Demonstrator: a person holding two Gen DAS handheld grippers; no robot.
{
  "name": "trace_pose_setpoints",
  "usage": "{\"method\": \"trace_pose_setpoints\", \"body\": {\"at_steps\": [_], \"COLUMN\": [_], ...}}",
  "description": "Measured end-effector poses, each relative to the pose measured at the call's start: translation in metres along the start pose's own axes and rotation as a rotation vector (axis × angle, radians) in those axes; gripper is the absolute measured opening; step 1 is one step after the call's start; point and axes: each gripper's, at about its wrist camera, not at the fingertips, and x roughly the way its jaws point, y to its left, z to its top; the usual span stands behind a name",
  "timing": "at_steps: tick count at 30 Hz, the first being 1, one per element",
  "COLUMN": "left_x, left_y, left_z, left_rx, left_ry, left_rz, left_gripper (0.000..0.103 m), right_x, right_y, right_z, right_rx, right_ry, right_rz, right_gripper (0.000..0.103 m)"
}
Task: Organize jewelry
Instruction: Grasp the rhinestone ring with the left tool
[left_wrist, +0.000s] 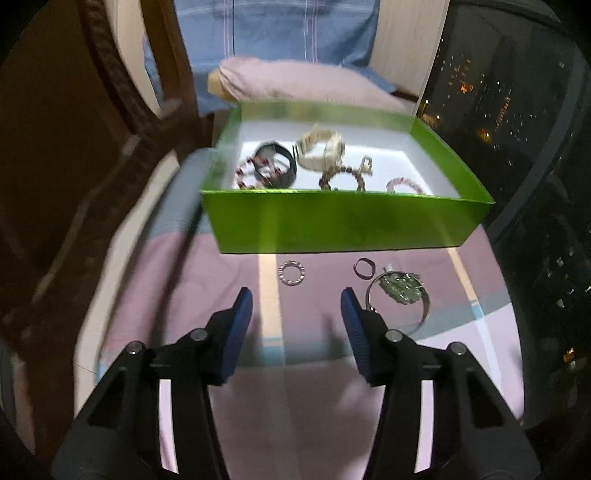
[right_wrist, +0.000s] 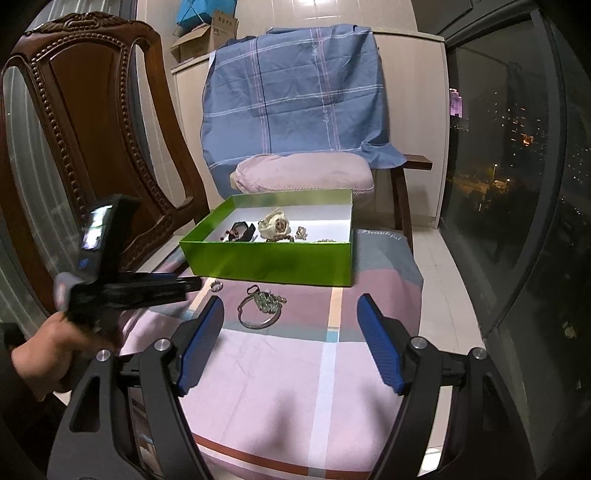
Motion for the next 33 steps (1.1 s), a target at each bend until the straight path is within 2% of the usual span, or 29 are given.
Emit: {"method": "trace_pose_setpoints", "body": {"at_steps": [7, 13, 14, 16, 20, 23, 29, 31, 33], "left_x": [0.045, 0.063, 0.064, 0.064, 0.059, 0.031, -0.081, -0.110, -0.127], "left_y": [-0.001, -0.002, -0.001, 0.000, 0.005, 0.005, 0.007, 0.009, 0.012], "left_z": [0.012, 0.017, 0.017, 0.016, 0.014, 0.014, 0.016, 0.015, 0.013], "left_rx": [-0.010, -0.011, -0.016, -0.010, -0.005, 0.001, 0.018, 0.029, 0.026], "left_ry": [0.084, 0.094, 0.092, 0.085, 0.090, 0.053, -0.174, -0.247, -0.286], "left_rz": [0.017, 0.049, 0.055, 0.081, 0.047, 0.032, -0.018, -0.020, -0.036], "left_gripper": [0.049, 0.043, 0.039, 0.020, 0.020, 0.020, 0.020, 0.020, 0.020], "right_x": [0.001, 0.004, 0.005, 0.006, 0.008, 0.012, 0.025, 0.033, 0.042], "right_y": [-0.005, -0.006, -0.006, -0.005, -0.005, -0.003, 0.009, 0.016, 0.025], "right_z": [-0.001, -0.001, -0.001, -0.001, -0.001, -0.001, -0.005, -0.003, 0.000], "right_rx": [0.002, -0.003, -0.003, -0.005, -0.003, -0.010, -0.047, -0.054, -0.077], "right_ry": [0.020, 0.032, 0.035, 0.038, 0.044, 0.051, 0.091, 0.113, 0.130], "right_rz": [0.005, 0.009, 0.009, 0.009, 0.010, 0.009, 0.008, 0.022, 0.023], "right_gripper": [0.073, 0.073, 0.073, 0.073, 0.073, 0.073, 0.073, 0.073, 0.073]}}
